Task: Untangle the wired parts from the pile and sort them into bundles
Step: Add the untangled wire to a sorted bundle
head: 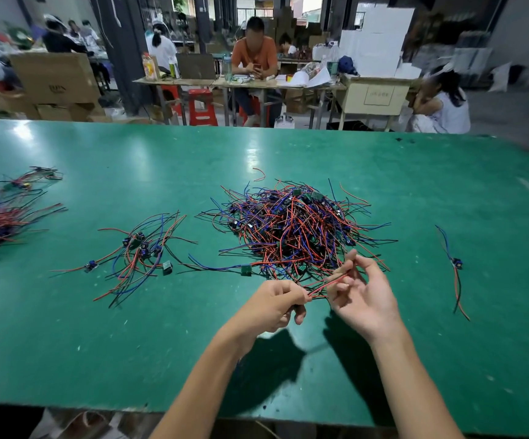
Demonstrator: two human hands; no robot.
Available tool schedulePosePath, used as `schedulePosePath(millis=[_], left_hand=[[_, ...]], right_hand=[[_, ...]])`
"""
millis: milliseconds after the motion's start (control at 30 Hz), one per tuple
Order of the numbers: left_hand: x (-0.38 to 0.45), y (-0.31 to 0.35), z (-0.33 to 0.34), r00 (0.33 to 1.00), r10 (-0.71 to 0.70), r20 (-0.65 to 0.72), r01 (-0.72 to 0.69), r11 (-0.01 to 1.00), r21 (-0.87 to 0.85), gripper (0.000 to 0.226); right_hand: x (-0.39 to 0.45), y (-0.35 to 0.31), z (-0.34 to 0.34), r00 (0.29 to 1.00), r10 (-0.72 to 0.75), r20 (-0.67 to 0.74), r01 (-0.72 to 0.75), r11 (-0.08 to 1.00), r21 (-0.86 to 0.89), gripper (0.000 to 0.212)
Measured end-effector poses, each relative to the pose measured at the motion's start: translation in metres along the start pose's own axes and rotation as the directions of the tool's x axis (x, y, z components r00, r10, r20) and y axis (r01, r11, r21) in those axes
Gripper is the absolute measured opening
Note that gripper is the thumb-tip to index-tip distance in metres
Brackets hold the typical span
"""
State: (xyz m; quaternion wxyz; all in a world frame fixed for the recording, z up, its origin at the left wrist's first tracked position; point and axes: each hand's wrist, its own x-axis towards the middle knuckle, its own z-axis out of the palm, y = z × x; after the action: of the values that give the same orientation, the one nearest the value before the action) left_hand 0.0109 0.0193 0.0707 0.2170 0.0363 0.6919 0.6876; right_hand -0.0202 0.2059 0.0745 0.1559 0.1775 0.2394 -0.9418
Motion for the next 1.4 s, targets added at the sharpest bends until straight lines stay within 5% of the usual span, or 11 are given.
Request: schedulePosePath(millis=[67, 100, 167, 233, 333, 567, 700, 1100, 1233, 1333, 1400], left_hand=[[-0.002, 0.001, -0.003, 0.999, 0.006, -0.036, -0.006, 1.0, 0.0, 0.01], [-0.002, 0.002, -0.005, 0.999, 0.016, -0.049, -0.015, 1.0, 0.005, 0.01], [-0.002, 0.006, -0.008, 0.997, 0.058, -0.055, -0.056, 0.998, 0.043, 0.018], [0.0, 0.01, -0.01, 0.992, 0.12, -0.047, -0.114, 0.987, 0.112, 0.025], [0.004, 0.016, -0.009, 0.98, 0.192, -0.041, -0.177, 0.953, 0.246, 0.024], [-0.002, 0.011, -0.018, 0.979, 0.177, 0.105, -0.199, 0.944, 0.263, 0.028], [-0.002, 0.001, -0.029, 0.992, 0.121, 0.042, -0.128, 0.968, 0.218, 0.026], [0.006, -0.012, -0.038, 0.924, 0.357, -0.136, -0.274, 0.867, 0.417, 0.021], [0.008, -0.03, -0.046, 0.79, 0.44, -0.427, -0.284, 0.88, 0.381, 0.016], [0.009, -0.05, -0.042, 0.722, 0.398, -0.566, -0.249, 0.913, 0.324, 0.016], [0.009, -0.061, -0.043, 0.71, 0.358, -0.606, -0.219, 0.931, 0.294, 0.019]], right_hand=[[-0.001, -0.001, 0.002, 0.957, -0.268, -0.113, 0.214, 0.912, -0.351, 0.026], [-0.003, 0.001, 0.001, 0.858, -0.494, -0.14, 0.339, 0.75, -0.568, 0.031], [-0.01, 0.006, -0.005, 0.47, -0.873, 0.132, 0.418, 0.088, -0.904, 0.044], [-0.021, 0.013, -0.009, 0.258, -0.718, 0.646, 0.345, -0.557, -0.756, 0.047], [-0.028, 0.03, -0.015, 0.329, -0.435, 0.838, 0.318, -0.785, -0.532, 0.044], [-0.023, 0.031, -0.03, 0.621, -0.324, 0.713, 0.539, -0.484, -0.689, 0.03], [-0.016, 0.021, -0.033, 0.556, -0.333, 0.762, 0.554, -0.535, -0.638, 0.021], [-0.019, -0.005, -0.025, 0.517, -0.357, 0.778, 0.495, -0.617, -0.612, 0.017], [-0.002, -0.062, -0.031, 0.417, -0.714, 0.562, 0.373, -0.43, -0.822, 0.021], [0.024, -0.11, -0.046, 0.242, -0.96, 0.139, 0.241, -0.08, -0.967, 0.033], [0.043, -0.131, -0.066, 0.3, -0.953, -0.048, -0.002, 0.049, -0.999, 0.034]])
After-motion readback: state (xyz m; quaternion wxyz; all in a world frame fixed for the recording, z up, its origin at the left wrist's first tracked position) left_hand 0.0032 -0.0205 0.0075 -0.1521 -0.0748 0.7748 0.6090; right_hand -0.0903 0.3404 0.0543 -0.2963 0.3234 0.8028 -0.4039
